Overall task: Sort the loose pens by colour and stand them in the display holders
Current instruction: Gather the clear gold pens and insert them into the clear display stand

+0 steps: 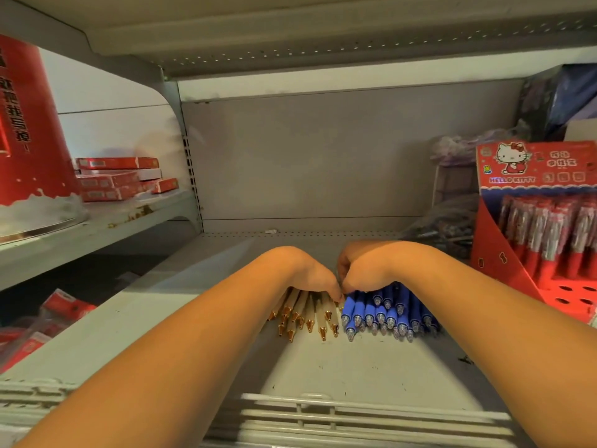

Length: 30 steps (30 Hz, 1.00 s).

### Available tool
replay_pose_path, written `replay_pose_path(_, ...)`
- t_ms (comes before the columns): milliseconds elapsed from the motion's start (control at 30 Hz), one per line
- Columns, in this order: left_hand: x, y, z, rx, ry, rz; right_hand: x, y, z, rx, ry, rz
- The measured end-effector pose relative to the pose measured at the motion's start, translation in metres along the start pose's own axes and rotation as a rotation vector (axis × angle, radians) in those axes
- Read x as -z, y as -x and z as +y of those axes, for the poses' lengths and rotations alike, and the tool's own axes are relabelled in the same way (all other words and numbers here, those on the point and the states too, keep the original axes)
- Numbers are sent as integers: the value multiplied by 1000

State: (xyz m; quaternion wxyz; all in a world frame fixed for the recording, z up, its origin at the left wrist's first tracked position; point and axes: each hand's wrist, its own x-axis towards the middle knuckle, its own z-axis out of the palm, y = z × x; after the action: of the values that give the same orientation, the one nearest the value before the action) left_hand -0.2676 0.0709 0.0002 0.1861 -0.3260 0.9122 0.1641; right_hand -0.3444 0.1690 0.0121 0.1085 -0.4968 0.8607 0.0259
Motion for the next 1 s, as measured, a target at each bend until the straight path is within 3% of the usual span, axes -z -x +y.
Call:
replay_pose_path(367,-2,-8,13,5,37,0,3,2,10,1,-43,-15)
replay_pose_path(767,0,-7,17,23,-45,-90,2,-7,19,-25,-191,84)
replay_pose_path(1000,-1,-5,19,28,44,-73,1,-7,21,-29,-207,92)
